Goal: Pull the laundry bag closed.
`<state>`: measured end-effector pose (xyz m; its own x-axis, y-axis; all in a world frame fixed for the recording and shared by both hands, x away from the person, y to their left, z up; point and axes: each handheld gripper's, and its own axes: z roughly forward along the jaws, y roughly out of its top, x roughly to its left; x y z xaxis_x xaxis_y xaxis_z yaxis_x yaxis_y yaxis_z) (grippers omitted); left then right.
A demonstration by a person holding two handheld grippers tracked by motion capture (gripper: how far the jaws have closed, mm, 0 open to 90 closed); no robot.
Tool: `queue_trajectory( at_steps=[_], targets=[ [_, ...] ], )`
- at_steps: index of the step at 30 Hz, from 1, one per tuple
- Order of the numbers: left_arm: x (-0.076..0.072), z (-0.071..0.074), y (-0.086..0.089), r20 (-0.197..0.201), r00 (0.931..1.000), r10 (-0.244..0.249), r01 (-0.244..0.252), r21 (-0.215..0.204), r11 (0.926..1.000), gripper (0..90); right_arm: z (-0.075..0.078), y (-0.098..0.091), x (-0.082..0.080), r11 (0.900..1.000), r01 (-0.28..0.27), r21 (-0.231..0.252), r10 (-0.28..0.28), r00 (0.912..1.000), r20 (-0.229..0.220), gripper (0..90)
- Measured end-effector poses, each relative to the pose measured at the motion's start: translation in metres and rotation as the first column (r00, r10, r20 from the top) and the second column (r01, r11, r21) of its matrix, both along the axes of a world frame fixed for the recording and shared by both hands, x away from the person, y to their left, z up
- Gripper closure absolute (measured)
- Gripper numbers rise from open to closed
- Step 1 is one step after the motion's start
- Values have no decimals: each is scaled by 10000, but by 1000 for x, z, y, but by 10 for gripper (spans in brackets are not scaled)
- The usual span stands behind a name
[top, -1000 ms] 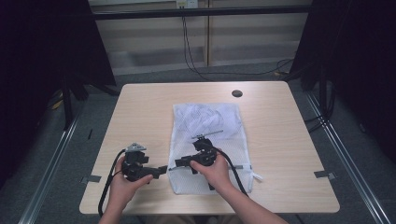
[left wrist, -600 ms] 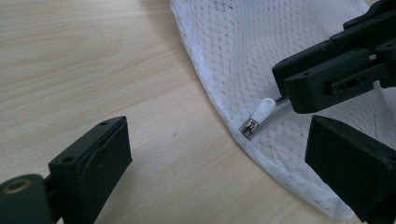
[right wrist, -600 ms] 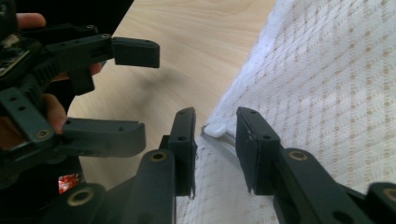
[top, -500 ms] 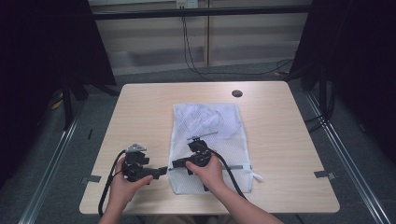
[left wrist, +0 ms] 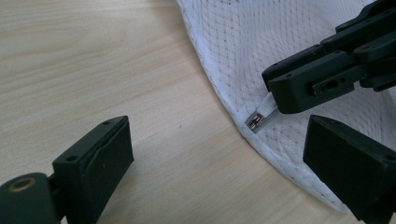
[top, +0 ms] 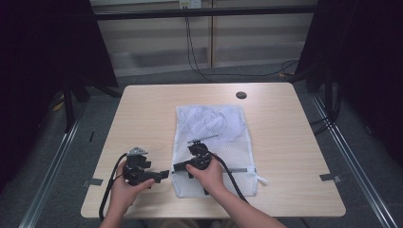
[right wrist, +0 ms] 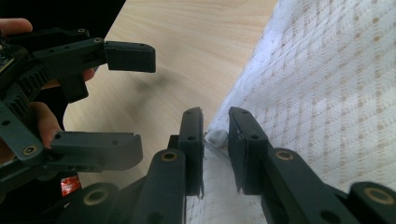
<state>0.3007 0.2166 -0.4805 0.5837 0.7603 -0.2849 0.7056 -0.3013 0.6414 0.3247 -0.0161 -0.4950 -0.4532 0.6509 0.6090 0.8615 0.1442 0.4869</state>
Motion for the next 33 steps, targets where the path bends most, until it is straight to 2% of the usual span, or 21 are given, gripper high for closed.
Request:
queue_trajectory(
  at_steps=[20, 23, 26, 33],
  targets=[
    [1, -2, -1, -59, 10000, 22, -22, 5, 10000, 80, -5, 7, 2, 10000, 7, -47, -8, 9997, -243, 829],
    [1, -2, -2, -90, 10000, 8, -9, -28, 10000, 80, -6, 8, 3, 10000, -4, 43, 5, 9994, -351, 816],
    [1, -2, -2, -95, 9999, -72, 72, 28, 10000, 80, -8, 8, 4, 10000, 15, -7, -15, 9987, -506, 843],
    [1, -2, -2, -152, 9999, -35, 34, -74, 10000, 80, -5, 7, 3, 10000, 18, 56, -16, 9993, -363, 873]
  ],
)
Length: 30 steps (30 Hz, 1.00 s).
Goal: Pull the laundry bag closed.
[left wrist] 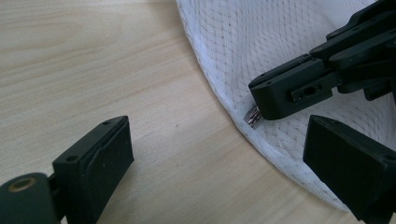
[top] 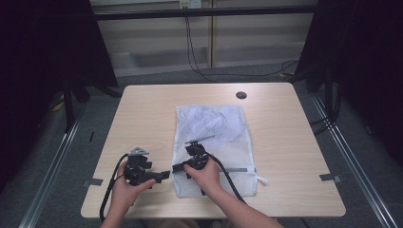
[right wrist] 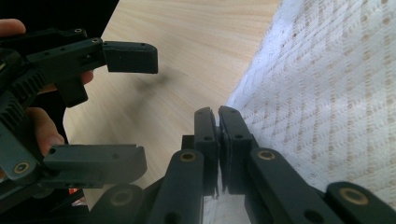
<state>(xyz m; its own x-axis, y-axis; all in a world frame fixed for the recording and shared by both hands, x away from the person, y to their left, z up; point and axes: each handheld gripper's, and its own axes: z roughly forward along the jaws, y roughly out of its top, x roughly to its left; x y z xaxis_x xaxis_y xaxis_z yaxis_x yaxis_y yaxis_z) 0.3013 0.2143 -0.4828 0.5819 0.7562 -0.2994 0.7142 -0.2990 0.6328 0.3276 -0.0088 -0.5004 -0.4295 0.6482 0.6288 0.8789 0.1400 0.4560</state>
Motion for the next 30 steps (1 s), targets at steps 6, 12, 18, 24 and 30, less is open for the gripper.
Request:
queue_trajectory(
  at_steps=[6, 12, 18, 24, 30],
  targets=[
    [-1, -2, -5, -192, 9995, -257, 253, -232, 9994, 80, 6, -3, -1, 9997, 101, 244, -101, 9999, -28, 874],
    [1, -5, -9, -562, 9973, -475, 443, -565, 9974, 93, 9, -6, -1, 9989, 104, 454, -108, 9999, 74, 874],
    [2, -7, -13, -691, 9955, -654, 606, -705, 9957, 140, 11, -9, -1, 9976, 166, 678, -177, 9997, 151, 874],
    [3, -10, -17, -820, 9938, -745, 656, -1066, 9921, 187, 15, -11, -1, 9964, 149, 834, -171, 9995, 259, 874],
    [4, -12, -20, -1088, 9901, -892, 712, -1599, 9846, 271, 18, -13, -2, 9952, 237, 952, -265, 9992, 283, 874]
  ],
)
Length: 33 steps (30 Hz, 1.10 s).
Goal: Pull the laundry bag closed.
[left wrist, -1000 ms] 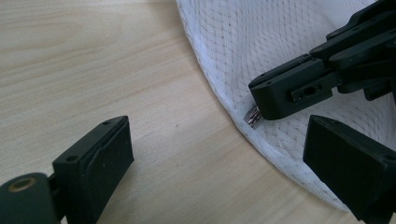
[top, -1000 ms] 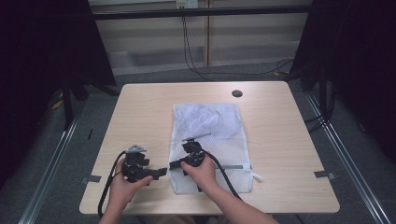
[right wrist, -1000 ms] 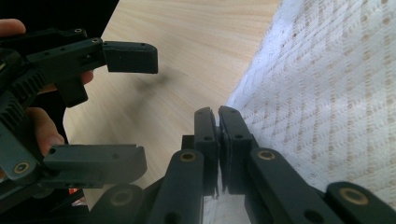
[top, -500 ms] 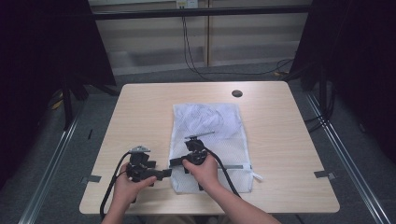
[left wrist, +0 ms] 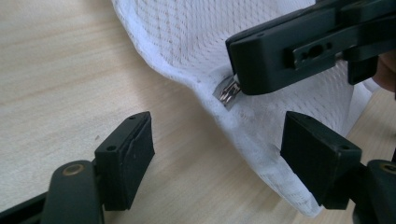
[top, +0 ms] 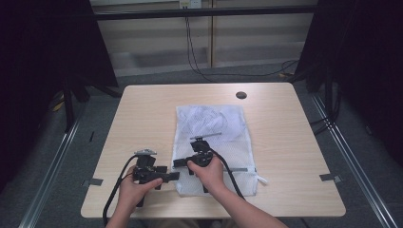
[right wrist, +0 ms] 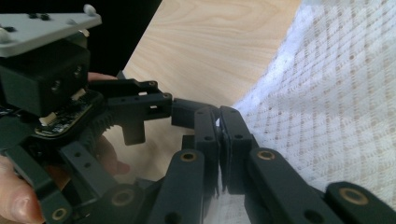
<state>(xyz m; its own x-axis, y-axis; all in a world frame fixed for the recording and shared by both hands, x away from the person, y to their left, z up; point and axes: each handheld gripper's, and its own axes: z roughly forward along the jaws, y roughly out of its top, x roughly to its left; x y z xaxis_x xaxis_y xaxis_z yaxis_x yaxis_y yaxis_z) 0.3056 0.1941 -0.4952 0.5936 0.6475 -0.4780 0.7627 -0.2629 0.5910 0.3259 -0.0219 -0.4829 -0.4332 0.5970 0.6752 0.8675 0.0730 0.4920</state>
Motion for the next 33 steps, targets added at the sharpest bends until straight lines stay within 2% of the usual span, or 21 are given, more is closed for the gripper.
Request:
queue_trajectory(
  at_steps=[10, 13, 15, 16, 18, 22, 24, 26, 27, 30, 33],
  targets=[
    [3, -2, -6, -356, 9993, -94, 70, -671, 9977, 351, 4, -4, 0, 9998, 60, 178, -62, 9999, 101, 875],
    [3, -3, -8, -316, 9992, -245, 224, -656, 9976, 394, 4, -5, 0, 9998, 54, 181, -58, 9997, 221, 875],
    [4, -3, -9, -367, 9991, -207, 177, -818, 9965, 437, 6, -6, 0, 9998, 66, 210, -69, 9999, 137, 874],
    [4, -3, -9, -387, 9989, -249, 215, -856, 9961, 490, 6, -6, 0, 9996, 109, 255, -112, 9998, 137, 874],
    [4, -2, -11, -447, 9985, -320, 277, -938, 9952, 510, 6, -7, 0, 9997, 88, 237, -93, 9997, 221, 874],
    [5, -2, -13, -449, 9981, -426, 368, -1228, 9917, 619, 8, -9, 0, 9992, 146, 374, -152, 9998, 162, 875],
    [5, -1, -12, -491, 9977, -458, 395, -1222, 9917, 672, 8, -10, 0, 9995, 110, 287, -119, 9995, 301, 875],
    [5, -1, -12, -599, 9973, -417, 339, -1262, 9914, 751, 9, -12, 0, 9989, 191, 418, -196, 9997, 128, 874],
    [5, 0, -11, -697, 9968, -393, 301, -1285, 9912, 751, 9, -12, 0, 9989, 191, 418, -196, 9997, 128, 874],
    [6, 1, -10, -794, 9963, -324, 213, -1365, 9904, 835, 9, -15, 1, 9988, 164, 468, -175, 9996, 231, 875],
    [6, 2, -11, -864, 9959, -272, 144, -1447, 9894, 871, 8, -19, 2, 9977, 160, 654, -166, 9998, 96, 875]
  ],
)
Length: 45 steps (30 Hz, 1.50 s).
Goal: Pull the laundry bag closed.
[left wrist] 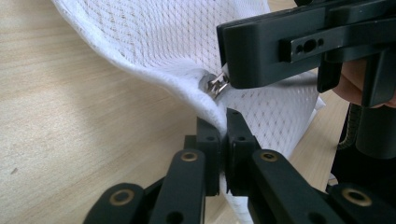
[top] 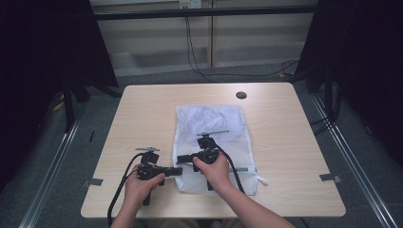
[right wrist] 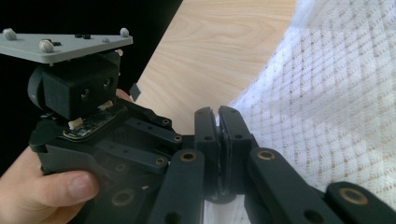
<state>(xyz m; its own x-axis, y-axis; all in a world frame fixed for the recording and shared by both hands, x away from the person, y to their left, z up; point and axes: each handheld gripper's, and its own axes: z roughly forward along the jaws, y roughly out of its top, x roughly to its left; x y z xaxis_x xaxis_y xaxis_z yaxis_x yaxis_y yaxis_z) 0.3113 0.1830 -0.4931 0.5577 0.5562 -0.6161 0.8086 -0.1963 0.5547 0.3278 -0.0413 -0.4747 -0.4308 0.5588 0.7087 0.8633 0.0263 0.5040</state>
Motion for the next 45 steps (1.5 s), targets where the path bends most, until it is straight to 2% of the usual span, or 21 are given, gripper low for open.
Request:
queue_trajectory(
  at_steps=[2, 5, 7, 17, 18, 20, 26, 28, 31, 35, 38, 45],
  targets=[
    [0, 0, -1, -14, 10000, 36, -36, -44, 10000, 875, 1, -3, 0, 9999, 33, 126, -31, 9999, -148, 875],
    [0, 1, -3, -89, 9999, 100, -99, 66, 9999, 878, 1, -5, 0, 10000, -22, 35, 22, 10000, -47, 875],
    [1, 1, -3, -220, 9997, 109, -110, -19, 9999, 879, 0, -6, 0, 10000, -31, 69, 32, 9999, -120, 875],
    [2, 1, -3, -322, 9994, 144, -146, -55, 9999, 882, -3, -13, 0, 9996, 20, 278, -11, 9995, -322, 876],
    [1, 1, -4, -442, 9990, 74, -79, -120, 9999, 880, -3, -13, 0, 9995, 14, 312, -4, 9995, -328, 876],
    [1, 1, -4, -434, 9991, -15, 12, -76, 10000, 876, -4, -12, 0, 9995, -20, 313, 31, 9994, -355, 876],
    [2, -1, -7, -366, 9993, -55, 47, -228, 9997, 786, -4, -11, 0, 9992, 31, 395, -15, 9992, -395, 875],
    [2, -2, -8, -404, 9992, -29, 22, -158, 9999, 785, -3, -10, 0, 9992, 12, 399, 4, 9992, -407, 875],
    [4, -3, -10, -479, 9988, -34, 20, -300, 9995, 786, -3, -9, 0, 9992, -24, 398, 39, 9993, -365, 876],
    [4, -5, -11, -546, 9984, -173, 156, -311, 9994, 867, -3, -9, 0, 9992, -59, 390, 73, 9993, -371, 875],
    [3, -4, -13, -741, 9972, -104, 74, -407, 9991, 878, -2, -11, 0, 9993, -110, 352, 122, 9994, -328, 876],
    [4, -2, -9, -704, 9975, -28, 8, -286, 9996, 883, -2, -17, 0, 9991, -194, 367, 206, 9992, -329, 876]
  ],
)
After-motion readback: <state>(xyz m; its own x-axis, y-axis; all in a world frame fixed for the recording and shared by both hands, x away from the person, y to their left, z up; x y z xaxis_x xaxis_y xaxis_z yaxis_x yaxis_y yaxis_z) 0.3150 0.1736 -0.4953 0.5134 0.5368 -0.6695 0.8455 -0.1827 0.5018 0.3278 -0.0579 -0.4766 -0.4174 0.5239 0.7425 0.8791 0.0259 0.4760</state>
